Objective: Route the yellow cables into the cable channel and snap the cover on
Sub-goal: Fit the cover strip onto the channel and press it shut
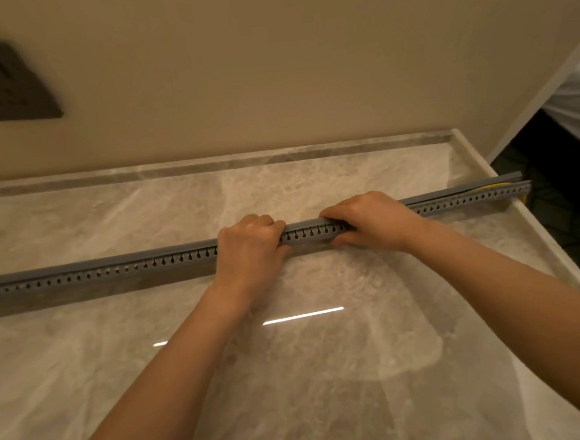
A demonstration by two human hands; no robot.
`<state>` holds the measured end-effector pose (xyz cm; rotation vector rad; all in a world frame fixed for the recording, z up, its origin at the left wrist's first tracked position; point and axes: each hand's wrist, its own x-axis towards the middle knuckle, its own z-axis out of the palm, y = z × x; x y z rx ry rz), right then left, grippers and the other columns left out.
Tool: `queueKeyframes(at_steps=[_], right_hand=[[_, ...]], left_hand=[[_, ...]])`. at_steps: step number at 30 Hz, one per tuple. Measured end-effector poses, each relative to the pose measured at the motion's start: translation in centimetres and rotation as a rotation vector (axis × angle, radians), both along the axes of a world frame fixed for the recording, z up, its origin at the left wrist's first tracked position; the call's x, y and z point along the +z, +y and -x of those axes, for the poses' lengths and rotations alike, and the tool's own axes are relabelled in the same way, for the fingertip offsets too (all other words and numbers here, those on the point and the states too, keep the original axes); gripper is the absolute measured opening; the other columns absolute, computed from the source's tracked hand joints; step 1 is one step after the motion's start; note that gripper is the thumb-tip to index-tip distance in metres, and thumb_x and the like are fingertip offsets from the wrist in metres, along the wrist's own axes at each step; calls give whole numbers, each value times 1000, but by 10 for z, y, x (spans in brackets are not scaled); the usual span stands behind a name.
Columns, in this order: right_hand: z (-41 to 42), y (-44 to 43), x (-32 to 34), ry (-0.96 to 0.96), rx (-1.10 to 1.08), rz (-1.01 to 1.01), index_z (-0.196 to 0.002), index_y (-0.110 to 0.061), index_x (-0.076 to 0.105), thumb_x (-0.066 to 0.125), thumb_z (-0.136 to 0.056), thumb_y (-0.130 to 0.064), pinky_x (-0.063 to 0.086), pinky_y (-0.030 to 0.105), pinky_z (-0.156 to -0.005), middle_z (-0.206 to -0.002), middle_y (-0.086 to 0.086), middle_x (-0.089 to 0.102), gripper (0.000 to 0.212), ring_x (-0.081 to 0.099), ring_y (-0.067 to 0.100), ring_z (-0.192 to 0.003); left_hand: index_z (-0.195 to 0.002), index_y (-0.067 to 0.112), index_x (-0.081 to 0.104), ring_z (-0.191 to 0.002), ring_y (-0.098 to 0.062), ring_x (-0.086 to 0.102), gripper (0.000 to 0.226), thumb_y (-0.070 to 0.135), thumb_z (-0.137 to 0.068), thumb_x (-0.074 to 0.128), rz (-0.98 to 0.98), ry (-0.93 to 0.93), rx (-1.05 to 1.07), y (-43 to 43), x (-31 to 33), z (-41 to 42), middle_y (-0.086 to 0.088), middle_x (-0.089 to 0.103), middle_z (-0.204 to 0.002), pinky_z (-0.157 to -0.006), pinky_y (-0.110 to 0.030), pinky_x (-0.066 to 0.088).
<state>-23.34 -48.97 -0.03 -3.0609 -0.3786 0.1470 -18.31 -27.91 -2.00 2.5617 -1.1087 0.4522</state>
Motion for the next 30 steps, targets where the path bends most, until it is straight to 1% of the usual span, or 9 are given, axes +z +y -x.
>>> queueKeyframes(at_steps=[6,9,11,13,15,17,20,25,30], right_hand=[[-3,-4,2,-65,96,86,-105,-17,57,56,-86,-34,30,30,-62,-93,2,69,25,62,25,-83],[-8,-7,8,-79,120,98,-100,-16,58,57,-85,-33,32,31,-62,-88,4,69,23,62,26,-80],[-11,-8,10,-85,132,94,-99,-16,59,57,-85,-33,33,31,-62,-87,5,69,22,62,27,-80],[-13,-10,11,-79,150,82,-97,-16,60,57,-84,-33,33,31,-62,-86,5,69,21,61,26,-79],[-13,-12,13,-72,178,69,-95,-16,60,58,-84,-35,32,30,-60,-85,5,69,22,61,26,-78],[-13,-12,14,-72,198,42,-92,-16,61,58,-84,-37,31,30,-59,-82,5,68,23,61,26,-76],[-11,-14,14,-84,207,-6,-89,-16,60,57,-83,-37,28,29,-58,-79,6,68,22,60,26,-73],[-8,-17,12,-74,221,-113,-85,-14,63,60,-82,-34,40,33,-60,-74,4,67,20,57,21,-64],[-5,-19,7,-124,195,-243,-82,-18,68,63,-79,-36,45,35,-58,-66,2,67,20,58,19,-60]], left_hand=[[-78,11,72,-64,-25,63,23,15,-58,82,117,-18,44,-1,-6,3,-3,70,-70,-48,-30,45],[-100,6,70,-95,-26,59,38,6,-63,80,392,59,158,-10,-17,22,-7,70,-95,-82,-33,51],[-110,9,66,-106,-17,47,42,9,-70,76,668,192,341,-20,-24,49,-3,62,-108,-97,-12,35],[-108,19,64,-97,-11,51,38,13,-73,76,985,472,579,-37,-27,77,3,55,-104,-91,-10,39],[-106,15,62,-87,-11,60,30,15,-78,73,1236,938,674,-58,-26,89,0,61,-100,-82,-19,47],[-108,-1,58,-83,-11,62,30,16,-84,66,1362,1228,571,-74,-23,87,-5,64,-94,-77,-22,48],[-108,-4,55,-94,-16,64,23,12,-92,54,1592,1456,361,-91,-8,75,-12,65,-98,-80,-20,53],[-105,1,55,-102,-21,61,17,9,-96,43,1804,1495,345,-109,-11,71,-15,62,-107,-89,-30,50],[-116,-4,52,-97,-19,64,27,11,-94,48,1918,1323,384,-117,-22,73,-15,64,-105,-80,-24,56]])
